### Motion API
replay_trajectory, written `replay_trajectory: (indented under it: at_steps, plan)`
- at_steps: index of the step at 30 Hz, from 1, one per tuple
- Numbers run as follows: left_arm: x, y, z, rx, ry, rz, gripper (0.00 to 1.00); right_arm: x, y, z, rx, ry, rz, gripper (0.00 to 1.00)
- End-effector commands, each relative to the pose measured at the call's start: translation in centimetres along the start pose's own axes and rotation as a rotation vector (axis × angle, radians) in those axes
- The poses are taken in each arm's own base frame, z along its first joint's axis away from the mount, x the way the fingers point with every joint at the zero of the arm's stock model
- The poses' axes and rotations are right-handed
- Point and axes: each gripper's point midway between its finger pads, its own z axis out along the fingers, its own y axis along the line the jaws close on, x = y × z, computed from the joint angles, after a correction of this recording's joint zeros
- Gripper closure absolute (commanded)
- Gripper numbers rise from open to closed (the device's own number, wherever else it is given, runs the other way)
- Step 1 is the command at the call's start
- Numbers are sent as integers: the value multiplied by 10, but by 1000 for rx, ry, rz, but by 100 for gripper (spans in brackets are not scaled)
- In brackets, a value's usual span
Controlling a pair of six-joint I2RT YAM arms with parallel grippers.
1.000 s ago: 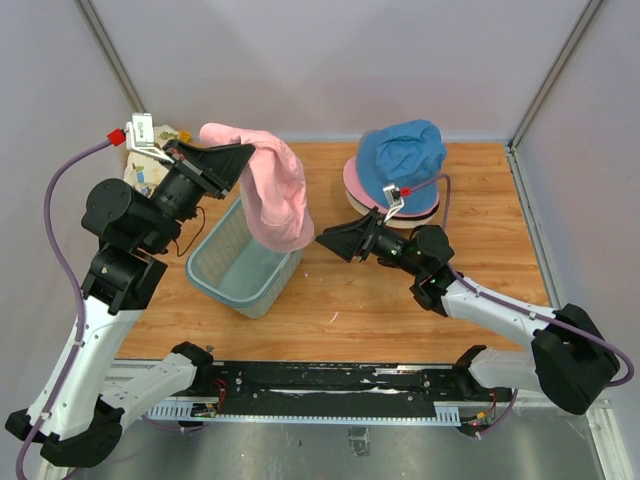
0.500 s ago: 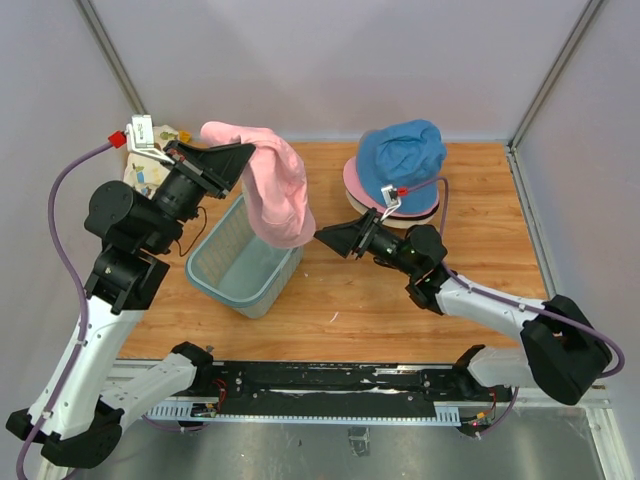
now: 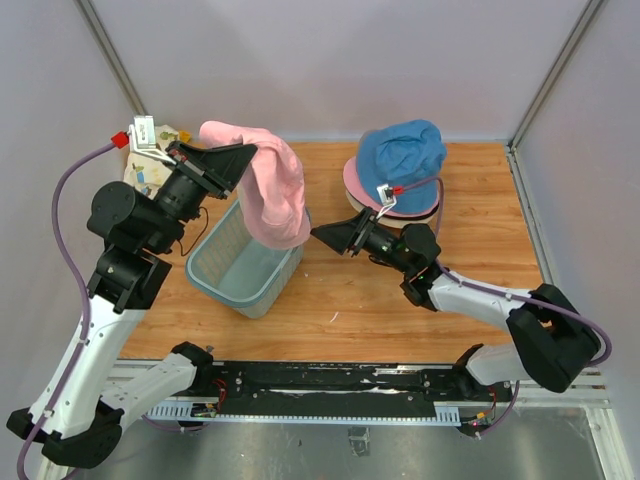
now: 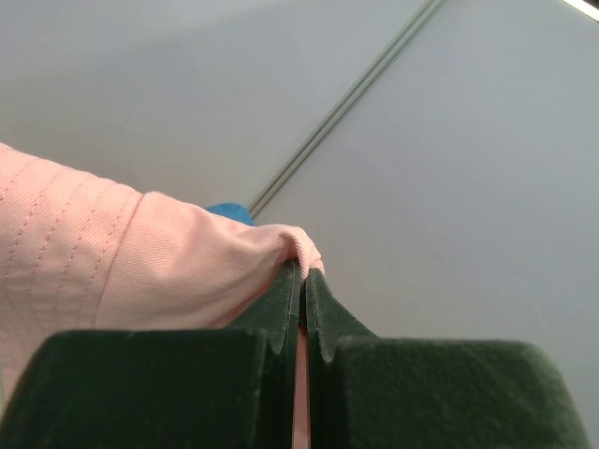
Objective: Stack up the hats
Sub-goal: Adjust the hat in the bin.
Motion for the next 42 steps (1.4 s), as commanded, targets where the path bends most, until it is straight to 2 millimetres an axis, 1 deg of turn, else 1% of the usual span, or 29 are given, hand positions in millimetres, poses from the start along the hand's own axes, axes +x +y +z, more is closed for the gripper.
replay_trajectory:
  at_steps: [1, 5, 11, 16, 19, 23, 25, 32, 38, 42]
  plan:
    - [-15, -19, -4, 73, -55, -8, 99, -14, 27, 10, -100, -48, 0, 39]
    - [-12, -17, -3, 73, -52, -23, 99, -13, 28, 14, -126, -49, 31, 39]
    - [-6, -14, -1, 79, -47, -48, 100, -14, 40, 20, -215, -53, 93, 42]
    - [-5, -14, 0, 87, -55, -66, 100, -8, 43, 24, -240, -46, 121, 43]
    - [-10, -15, -2, 86, -70, -62, 100, -6, 39, 20, -228, -60, 130, 44]
    - [-15, -17, -5, 85, -90, -56, 100, -4, 25, 17, -176, -78, 129, 44]
    - [-17, -17, -7, 83, -99, -57, 99, -3, 24, 18, -177, -78, 137, 44]
    - [-23, -17, -10, 76, -126, -56, 99, 1, 16, 20, -192, -92, 198, 49]
    - [-21, -13, -10, 65, -131, -53, 100, 9, 25, 26, -229, -66, 219, 52]
    - [-20, -9, -11, 55, -133, -47, 100, 9, 34, 27, -256, -63, 228, 52]
